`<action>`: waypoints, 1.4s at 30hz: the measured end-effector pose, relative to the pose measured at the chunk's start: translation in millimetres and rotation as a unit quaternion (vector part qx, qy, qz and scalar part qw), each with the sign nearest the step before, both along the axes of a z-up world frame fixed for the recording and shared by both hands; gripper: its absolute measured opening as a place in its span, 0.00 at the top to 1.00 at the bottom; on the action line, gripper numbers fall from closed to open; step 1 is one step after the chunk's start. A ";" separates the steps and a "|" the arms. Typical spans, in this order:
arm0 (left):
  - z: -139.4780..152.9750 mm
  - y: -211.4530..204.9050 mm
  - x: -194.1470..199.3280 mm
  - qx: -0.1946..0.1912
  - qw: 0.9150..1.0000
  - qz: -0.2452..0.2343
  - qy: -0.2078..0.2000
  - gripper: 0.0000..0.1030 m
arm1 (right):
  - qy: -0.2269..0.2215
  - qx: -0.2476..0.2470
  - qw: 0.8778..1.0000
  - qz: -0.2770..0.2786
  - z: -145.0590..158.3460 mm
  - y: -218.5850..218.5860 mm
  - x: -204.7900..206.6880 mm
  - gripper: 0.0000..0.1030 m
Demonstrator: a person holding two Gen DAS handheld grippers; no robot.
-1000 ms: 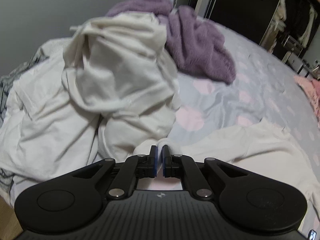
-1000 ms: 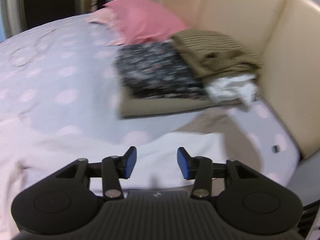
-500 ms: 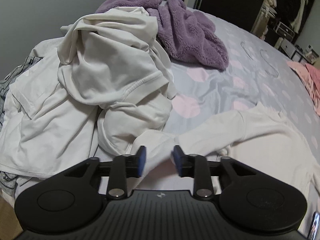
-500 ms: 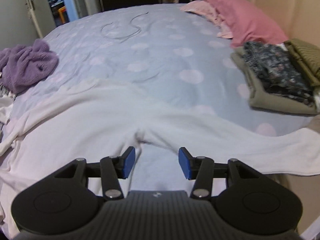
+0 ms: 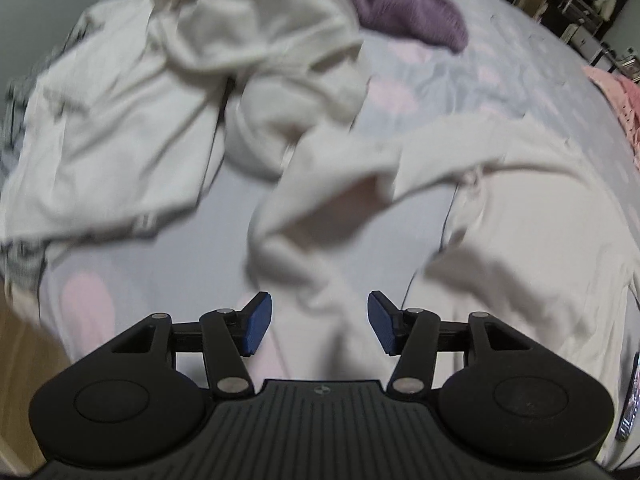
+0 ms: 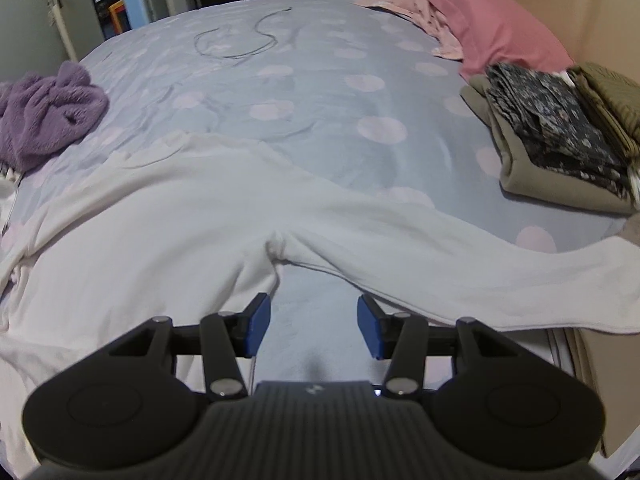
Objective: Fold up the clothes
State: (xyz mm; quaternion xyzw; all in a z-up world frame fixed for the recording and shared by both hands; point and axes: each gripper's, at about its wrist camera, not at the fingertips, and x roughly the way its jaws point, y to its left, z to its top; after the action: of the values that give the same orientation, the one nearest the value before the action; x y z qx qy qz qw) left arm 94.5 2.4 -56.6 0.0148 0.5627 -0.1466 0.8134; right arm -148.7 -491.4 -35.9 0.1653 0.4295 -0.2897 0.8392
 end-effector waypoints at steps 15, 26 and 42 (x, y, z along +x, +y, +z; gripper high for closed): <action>-53.9 -14.5 -11.4 -0.016 0.995 -0.009 0.098 0.93 | 0.013 -0.011 1.000 0.010 -2.7 9.4 -3.7 0.50; 76.8 14.0 2.1 -0.066 0.993 0.014 -0.100 1.00 | -0.003 0.008 0.999 -0.039 1.6 -11.6 -20.8 0.50; 128.7 45.5 60.9 -0.060 0.991 0.034 -0.111 0.87 | -0.001 0.010 0.999 -0.050 0.1 -18.6 -17.2 0.50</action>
State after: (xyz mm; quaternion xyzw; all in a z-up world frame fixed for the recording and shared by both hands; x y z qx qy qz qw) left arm 155.4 47.9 72.1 -0.0376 0.4595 -0.1499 0.8746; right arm -165.9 -510.0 -35.8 0.1953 0.4226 -0.3268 0.8224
